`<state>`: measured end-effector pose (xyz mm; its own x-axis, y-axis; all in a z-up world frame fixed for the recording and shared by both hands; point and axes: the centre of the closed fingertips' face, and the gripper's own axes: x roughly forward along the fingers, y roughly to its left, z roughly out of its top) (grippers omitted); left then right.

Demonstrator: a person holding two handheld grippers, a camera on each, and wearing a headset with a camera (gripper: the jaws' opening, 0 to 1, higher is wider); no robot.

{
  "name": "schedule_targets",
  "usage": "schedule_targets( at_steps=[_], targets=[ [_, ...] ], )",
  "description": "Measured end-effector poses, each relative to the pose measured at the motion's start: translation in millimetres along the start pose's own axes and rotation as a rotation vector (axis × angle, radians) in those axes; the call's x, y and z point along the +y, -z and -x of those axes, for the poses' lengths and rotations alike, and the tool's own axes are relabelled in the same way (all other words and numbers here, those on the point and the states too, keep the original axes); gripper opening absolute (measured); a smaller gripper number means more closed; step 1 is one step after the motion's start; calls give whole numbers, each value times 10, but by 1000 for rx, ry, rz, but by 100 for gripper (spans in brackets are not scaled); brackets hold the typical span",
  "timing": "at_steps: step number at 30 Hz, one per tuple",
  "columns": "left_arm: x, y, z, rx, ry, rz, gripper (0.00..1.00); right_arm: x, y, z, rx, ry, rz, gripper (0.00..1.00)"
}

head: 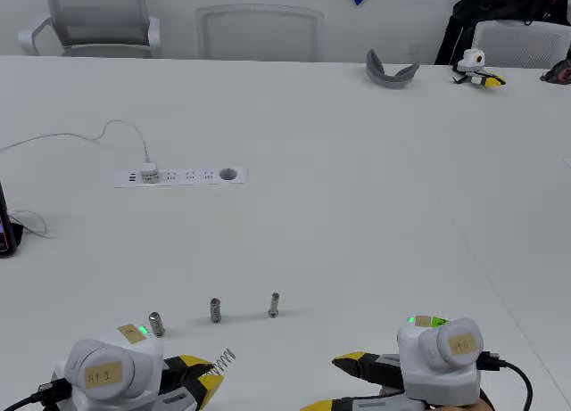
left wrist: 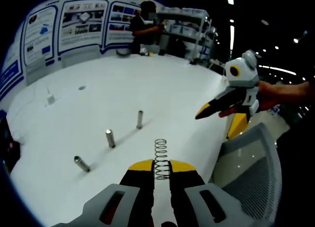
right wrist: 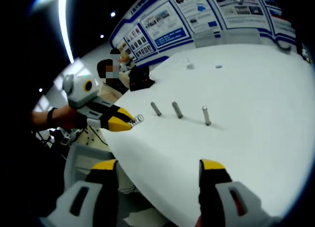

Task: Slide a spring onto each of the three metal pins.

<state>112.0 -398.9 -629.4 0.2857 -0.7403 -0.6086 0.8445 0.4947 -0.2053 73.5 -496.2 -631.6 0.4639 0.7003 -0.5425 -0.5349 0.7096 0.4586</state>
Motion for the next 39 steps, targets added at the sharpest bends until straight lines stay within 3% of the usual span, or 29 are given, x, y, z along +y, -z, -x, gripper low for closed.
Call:
schedule_targets(
  at_steps=[5,18,26,39],
  targets=[
    [-82,-62,-5,-6,19,-18,11,124,-118,-76,-25,-68,-16,56],
    [-270,-154,4,-14,61,-65,11,335,-317,-312,-43,-184,-53,46],
    [-374,-149,6,-4,87,-104,11,529,-443,-412,-82,-299,-147,35],
    [-392,-171,10,-6,96,-120,11,555,-476,-395,-101,-328,-183,23]
  ],
)
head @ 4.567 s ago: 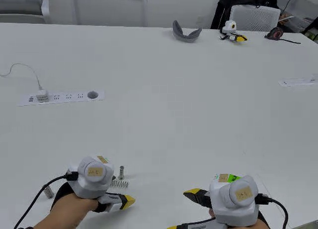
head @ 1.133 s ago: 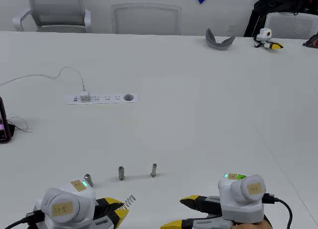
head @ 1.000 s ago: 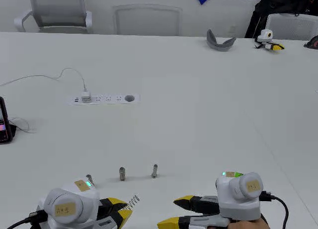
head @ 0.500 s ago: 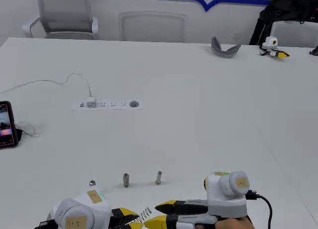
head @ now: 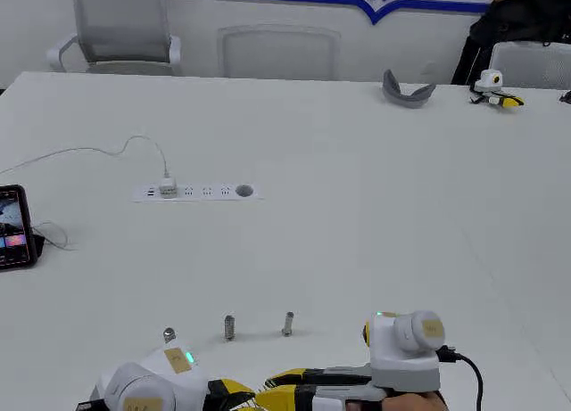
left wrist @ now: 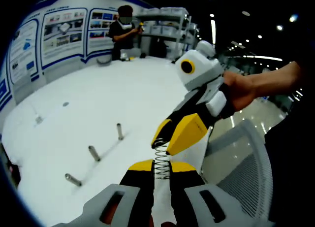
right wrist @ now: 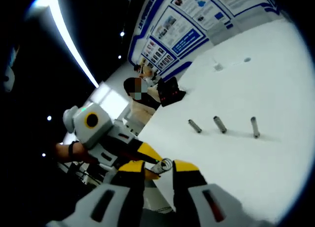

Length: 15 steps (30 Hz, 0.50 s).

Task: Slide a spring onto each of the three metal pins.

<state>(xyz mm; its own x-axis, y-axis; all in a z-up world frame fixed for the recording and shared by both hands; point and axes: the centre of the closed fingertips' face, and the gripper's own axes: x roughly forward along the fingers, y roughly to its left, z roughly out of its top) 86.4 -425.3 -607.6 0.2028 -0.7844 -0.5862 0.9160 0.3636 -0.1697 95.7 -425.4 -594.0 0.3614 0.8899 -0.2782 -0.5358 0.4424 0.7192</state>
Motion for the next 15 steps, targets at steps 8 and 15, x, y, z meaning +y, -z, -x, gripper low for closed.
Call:
schedule_targets(
  at_steps=[8,15],
  targets=[
    [-36,3,-19,3,14,-7,11,5,-8,7,-4,-1,-3,16],
    [-42,-17,-19,0,26,-20,11,44,-40,10,20,-2,48,12]
  ],
)
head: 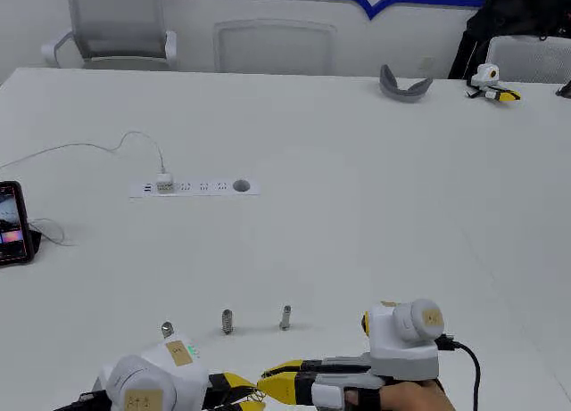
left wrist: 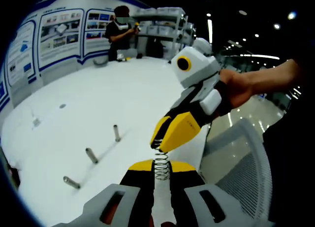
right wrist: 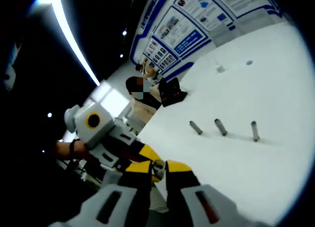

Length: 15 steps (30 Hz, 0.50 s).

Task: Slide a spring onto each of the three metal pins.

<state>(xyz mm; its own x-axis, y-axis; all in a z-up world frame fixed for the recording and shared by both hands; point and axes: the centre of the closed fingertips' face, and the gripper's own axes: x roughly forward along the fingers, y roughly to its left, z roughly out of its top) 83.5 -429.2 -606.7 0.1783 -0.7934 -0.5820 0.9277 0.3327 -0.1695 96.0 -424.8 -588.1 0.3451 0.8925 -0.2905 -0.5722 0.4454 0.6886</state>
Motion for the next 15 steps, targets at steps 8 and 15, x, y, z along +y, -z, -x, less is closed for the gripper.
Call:
schedule_targets(
  at_steps=[8,15],
  targets=[
    [-31,-60,-3,-6,28,-32,10,72,-5,23,187,6,231,12],
    [-99,-124,5,-20,63,-56,10,174,18,59,373,-29,453,12]
  ],
)
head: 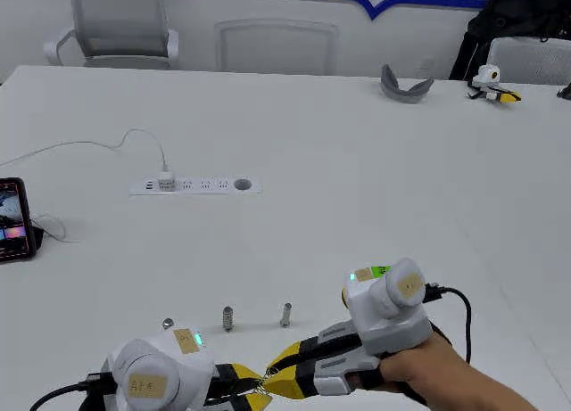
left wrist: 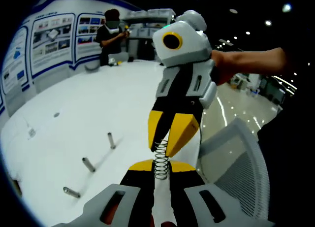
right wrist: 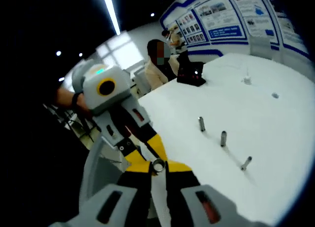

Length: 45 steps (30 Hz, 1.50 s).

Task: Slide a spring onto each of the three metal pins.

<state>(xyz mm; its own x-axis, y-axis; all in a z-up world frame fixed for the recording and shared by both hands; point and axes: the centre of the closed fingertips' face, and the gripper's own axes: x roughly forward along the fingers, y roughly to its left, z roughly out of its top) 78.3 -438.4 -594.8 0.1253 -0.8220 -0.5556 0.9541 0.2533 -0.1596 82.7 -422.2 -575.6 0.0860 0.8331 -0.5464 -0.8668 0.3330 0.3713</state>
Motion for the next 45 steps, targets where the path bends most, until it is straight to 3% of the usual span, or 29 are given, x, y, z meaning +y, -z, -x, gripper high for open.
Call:
schedule_targets(
  at_steps=[10,15,21,29,40,45],
  targets=[
    [-115,-30,9,6,42,-55,10,128,65,-32,152,-79,186,12],
    [-150,-9,19,3,59,-51,10,158,106,-45,180,-102,226,12],
    [-139,23,53,-10,53,-31,11,172,93,-71,171,-101,247,12],
    [-69,55,169,-44,32,11,13,135,52,-82,125,-83,203,12],
    [130,256,389,-35,-28,67,17,66,-44,-75,37,-40,109,12],
    [267,315,518,-43,-73,96,18,-44,15,-52,40,8,79,12]
  ],
)
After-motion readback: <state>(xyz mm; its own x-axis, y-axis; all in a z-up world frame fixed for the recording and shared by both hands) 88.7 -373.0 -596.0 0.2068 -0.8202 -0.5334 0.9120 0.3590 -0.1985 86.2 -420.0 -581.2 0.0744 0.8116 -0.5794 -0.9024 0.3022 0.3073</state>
